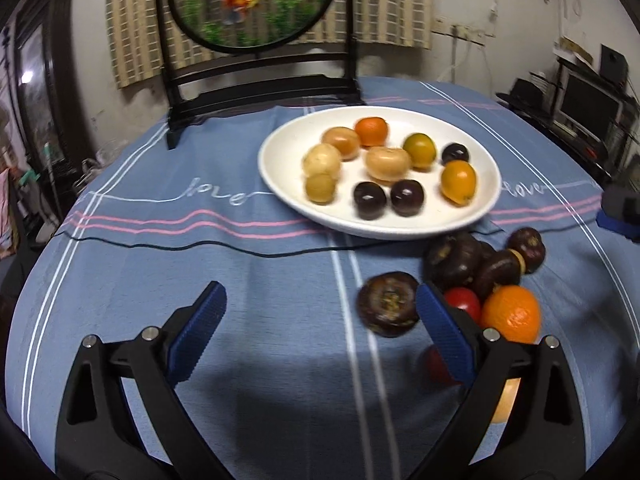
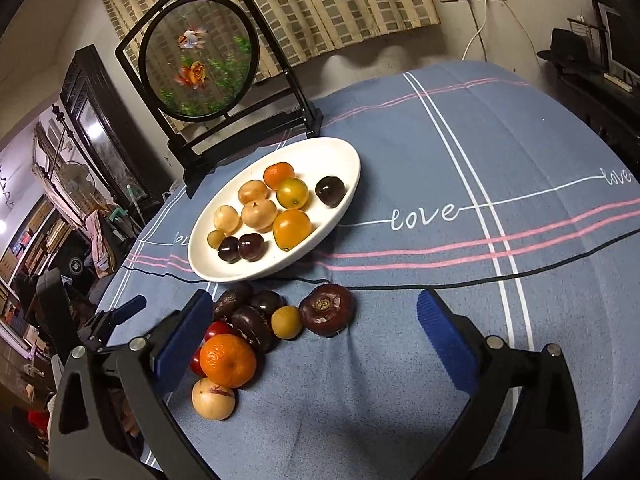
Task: Organize fruits
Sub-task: 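Withdraw both open grippers from the plate toward the fruit pile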
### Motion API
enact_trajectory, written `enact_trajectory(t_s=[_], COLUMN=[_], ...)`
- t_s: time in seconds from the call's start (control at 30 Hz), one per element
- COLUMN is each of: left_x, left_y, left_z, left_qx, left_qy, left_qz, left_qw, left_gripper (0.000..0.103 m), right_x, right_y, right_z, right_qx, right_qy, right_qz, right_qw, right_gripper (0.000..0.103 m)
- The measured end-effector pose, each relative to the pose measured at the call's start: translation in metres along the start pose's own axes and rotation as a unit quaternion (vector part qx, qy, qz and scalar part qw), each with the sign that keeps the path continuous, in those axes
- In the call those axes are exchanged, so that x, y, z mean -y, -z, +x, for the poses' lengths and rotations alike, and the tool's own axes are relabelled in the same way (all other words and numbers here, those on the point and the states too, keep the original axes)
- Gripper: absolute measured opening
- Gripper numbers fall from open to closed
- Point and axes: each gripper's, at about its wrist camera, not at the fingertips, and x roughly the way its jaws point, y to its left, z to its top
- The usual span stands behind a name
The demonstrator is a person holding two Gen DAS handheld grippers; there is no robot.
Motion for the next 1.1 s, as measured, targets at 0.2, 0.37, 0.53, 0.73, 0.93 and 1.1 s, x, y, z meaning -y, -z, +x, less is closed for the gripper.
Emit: enact_trajectory(t_s=[0.2,0.37,0.53,0.73,0.93,1.1], left_x=[0.008,0.01,-0.004,-0.016,-0.017,-0.017], left_y=[-0.002,-0.005,-0.006,-0.006,-0.007,-0.005], left_z=[0.014,0.034,0.044,0.031,0.034,0.044], left_qx=[-0.023,-0.056,-0.075,-0.047,-0.051,-0.083], left_qy=[0.017,0.03,0.032,-0.068,-0.054,-0.039], left_qz=[0.013,0.018,-0.003,0.013,0.013,0.0], left_qw=[0.9995,0.9978,0.9966,0.9965,0.9971,0.9958], left_gripper=[0.098,0.099,0.101,0.101,0.101,0.101], right_x=[0.001,0.0,0.001,0.003,0.001,0.002], right_y=[0.0,0.0,0.001,0.0,0.0,0.001], right_z=[-0.001,0.001,0.002,0.0,0.0,0.006], right_qx=[-0.002,-0.008,-0.013,-0.011,-0.008,-0.015], right_qy=[0.0,-0.001,0.0,0.0,-0.002,0.006], right_qz=[0.002,0.005,0.007,0.01,0.008,-0.007], right_qw=[1.0,1.0,1.0,1.0,1.0,1.0], right_gripper=[0.102,0.102,0.102,0.102,0.102,0.102])
